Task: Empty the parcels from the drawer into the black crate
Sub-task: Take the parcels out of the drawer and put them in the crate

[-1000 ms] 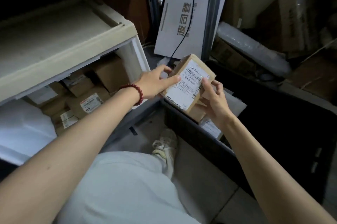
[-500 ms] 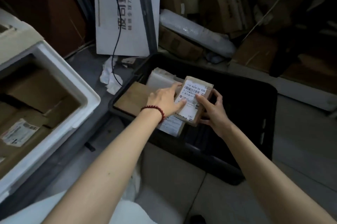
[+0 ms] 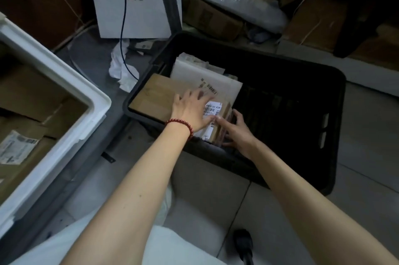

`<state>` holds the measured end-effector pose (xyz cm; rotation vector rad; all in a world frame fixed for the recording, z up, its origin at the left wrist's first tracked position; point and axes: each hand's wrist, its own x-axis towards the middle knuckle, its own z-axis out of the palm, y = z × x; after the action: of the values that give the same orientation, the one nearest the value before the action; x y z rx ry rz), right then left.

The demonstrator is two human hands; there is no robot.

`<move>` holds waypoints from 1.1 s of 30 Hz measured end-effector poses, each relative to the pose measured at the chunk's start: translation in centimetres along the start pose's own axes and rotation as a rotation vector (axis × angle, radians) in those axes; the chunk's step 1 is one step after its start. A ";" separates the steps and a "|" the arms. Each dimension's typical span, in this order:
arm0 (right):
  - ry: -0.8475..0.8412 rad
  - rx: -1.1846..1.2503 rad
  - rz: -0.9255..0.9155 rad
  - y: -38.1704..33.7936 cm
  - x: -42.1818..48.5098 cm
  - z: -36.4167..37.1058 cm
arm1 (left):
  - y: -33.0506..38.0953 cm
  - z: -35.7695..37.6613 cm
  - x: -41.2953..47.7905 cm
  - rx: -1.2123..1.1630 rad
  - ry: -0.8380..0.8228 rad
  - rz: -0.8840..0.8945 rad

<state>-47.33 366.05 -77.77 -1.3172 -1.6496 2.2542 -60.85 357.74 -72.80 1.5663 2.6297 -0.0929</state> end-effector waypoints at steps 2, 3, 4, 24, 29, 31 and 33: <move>-0.007 0.007 0.029 0.1 0.3 0.2 | -0.2 0.0 -0.2 -0.005 -0.019 -0.014; -0.019 0.000 0.049 0.2 0.4 0.4 | -0.5 0.2 -0.5 -0.006 -0.039 -0.024; -0.024 -0.017 0.060 0.3 0.4 0.6 | -0.7 0.3 -0.8 -0.005 -0.060 -0.033; 0.221 -0.351 -0.010 0.2 -0.6 2.6 | -2.2 1.2 -3.6 -0.001 0.025 -0.199; 0.214 -0.390 -0.007 -0.2 -0.5 2.8 | -2.2 0.8 -3.7 -0.036 -0.002 -0.243; 0.219 -0.412 -0.019 0.1 -0.7 2.9 | -2.5 0.7 -3.7 -0.039 -0.020 -0.241; 0.226 -0.419 -0.034 0.5 -1.2 3.0 | -2.8 0.7 -3.8 -0.044 -0.052 -0.237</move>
<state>-48.34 362.96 -77.29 -1.5377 -2.1068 1.7177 -61.45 353.01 -73.07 1.2167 2.7442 -0.0875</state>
